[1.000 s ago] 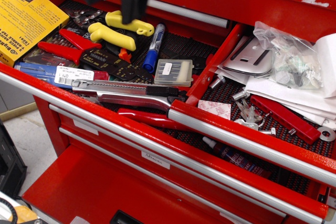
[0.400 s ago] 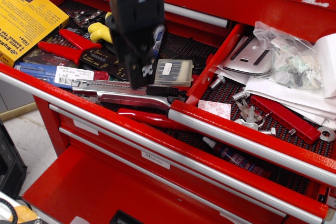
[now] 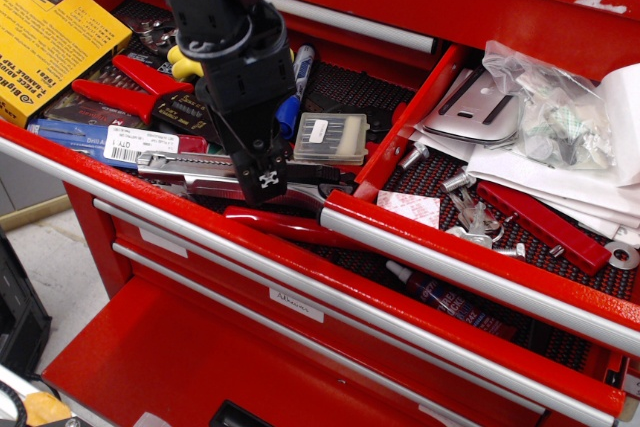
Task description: Pick up box cutter and put into drawer
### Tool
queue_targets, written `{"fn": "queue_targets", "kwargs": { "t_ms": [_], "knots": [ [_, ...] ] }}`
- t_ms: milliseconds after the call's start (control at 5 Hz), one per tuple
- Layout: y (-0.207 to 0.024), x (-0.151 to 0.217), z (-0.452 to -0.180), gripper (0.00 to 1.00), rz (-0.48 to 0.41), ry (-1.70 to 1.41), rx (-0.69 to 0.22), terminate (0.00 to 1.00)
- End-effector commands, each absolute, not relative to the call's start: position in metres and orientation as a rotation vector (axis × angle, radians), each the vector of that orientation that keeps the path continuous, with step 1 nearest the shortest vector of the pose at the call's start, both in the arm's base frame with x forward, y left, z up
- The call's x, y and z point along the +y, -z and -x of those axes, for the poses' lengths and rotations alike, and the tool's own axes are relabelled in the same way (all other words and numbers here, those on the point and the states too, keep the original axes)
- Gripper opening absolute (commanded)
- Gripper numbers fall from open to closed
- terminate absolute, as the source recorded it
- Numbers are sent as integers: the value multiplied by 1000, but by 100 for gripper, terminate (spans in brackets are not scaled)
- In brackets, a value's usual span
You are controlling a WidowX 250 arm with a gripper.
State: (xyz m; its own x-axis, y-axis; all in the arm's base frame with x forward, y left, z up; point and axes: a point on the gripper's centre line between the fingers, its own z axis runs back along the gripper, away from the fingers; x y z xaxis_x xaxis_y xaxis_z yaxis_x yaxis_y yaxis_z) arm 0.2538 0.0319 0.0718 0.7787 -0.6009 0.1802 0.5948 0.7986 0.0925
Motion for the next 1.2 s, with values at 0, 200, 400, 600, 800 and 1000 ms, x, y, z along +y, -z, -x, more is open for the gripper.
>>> {"fn": "queue_targets", "kwargs": {
  "t_ms": [0,200,400,600,800,1000],
  "knots": [
    [-63,46,-260,100,-67,686,-237,0],
    [-50,50,-258,100,-59,673,-267,0],
    [-30,48,-256,100,-38,633,-315,0],
    [-30,44,-254,0,-44,590,-313,0],
    [-63,39,-257,0,-66,596,-217,0],
    [-107,31,-264,0,-104,595,-127,0]
  ]
}}
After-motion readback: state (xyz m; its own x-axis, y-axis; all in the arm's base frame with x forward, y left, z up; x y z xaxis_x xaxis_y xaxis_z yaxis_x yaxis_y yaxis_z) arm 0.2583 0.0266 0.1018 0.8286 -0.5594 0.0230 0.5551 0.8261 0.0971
